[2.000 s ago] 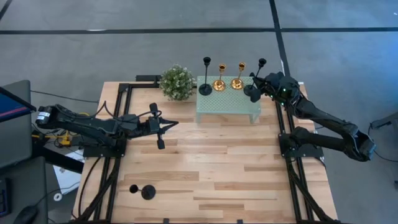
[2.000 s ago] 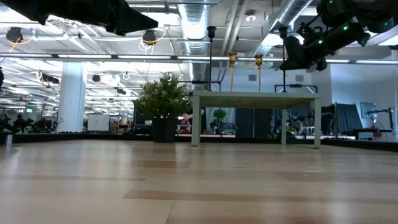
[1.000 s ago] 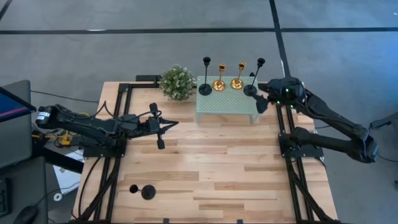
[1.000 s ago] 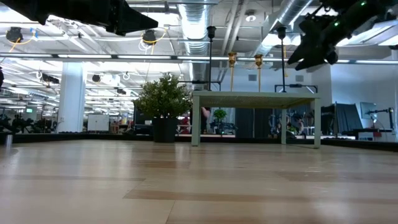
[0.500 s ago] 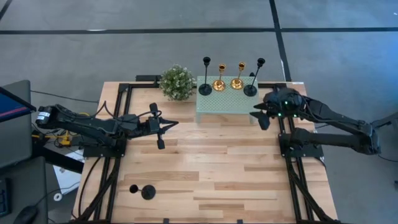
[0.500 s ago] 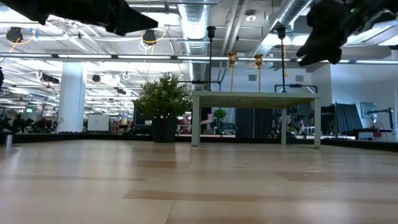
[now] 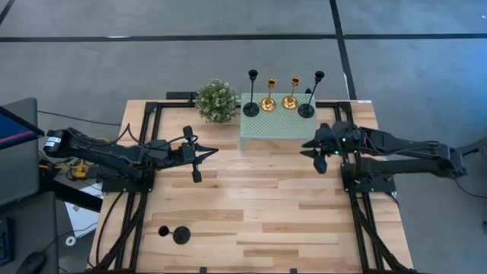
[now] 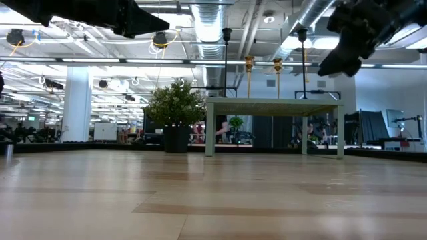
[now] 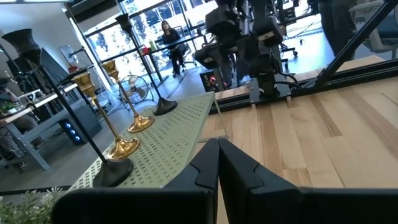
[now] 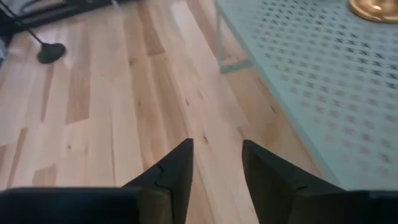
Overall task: Pick & Place candle stick holders
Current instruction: Put the black candle holder on the shelf
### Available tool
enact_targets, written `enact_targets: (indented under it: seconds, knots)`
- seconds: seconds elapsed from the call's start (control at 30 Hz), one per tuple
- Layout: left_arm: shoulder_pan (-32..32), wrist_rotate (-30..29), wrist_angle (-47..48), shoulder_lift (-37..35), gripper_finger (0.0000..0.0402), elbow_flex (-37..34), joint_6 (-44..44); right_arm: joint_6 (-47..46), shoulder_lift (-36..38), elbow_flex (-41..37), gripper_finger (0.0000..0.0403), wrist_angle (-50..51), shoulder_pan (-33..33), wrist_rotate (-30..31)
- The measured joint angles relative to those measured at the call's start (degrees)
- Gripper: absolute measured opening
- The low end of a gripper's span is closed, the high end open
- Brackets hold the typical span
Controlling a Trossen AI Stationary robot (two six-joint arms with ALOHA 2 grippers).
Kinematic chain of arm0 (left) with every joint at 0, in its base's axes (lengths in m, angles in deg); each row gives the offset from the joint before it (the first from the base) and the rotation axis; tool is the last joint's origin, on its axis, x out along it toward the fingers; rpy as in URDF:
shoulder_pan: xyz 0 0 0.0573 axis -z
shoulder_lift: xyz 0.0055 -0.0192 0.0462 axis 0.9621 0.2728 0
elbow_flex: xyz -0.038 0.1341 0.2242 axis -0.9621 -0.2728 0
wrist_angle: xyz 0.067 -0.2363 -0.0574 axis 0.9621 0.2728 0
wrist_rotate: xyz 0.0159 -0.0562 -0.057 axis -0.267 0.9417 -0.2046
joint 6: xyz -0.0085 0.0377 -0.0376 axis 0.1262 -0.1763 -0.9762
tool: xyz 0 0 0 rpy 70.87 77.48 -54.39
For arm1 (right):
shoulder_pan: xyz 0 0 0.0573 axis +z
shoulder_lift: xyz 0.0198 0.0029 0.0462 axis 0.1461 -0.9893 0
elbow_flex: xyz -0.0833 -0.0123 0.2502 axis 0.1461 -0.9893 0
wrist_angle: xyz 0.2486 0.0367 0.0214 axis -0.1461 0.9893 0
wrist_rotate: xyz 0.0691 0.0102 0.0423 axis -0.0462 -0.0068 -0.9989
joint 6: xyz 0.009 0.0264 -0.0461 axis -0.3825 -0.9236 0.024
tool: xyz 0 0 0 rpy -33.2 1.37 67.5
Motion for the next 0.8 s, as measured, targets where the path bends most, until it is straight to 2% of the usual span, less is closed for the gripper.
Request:
enact_targets:
  seconds: [0.13,0.3,0.8]
  knots:
    - [0.0,0.0,0.0,0.0,0.0008,0.0,0.0,0.3,0.0,-3.5,0.0114,-6.1,1.8,0.0]
    - [0.0,0.0,0.0,0.0,0.0008,0.0,0.0,3.8,0.0,-3.8,0.0107,-7.3,2.3,0.0]
    - [0.0,0.0,0.0,0.0,0.0008,0.0,0.0,4.1,0.0,-3.8,0.0108,-9.8,2.2,0.0]
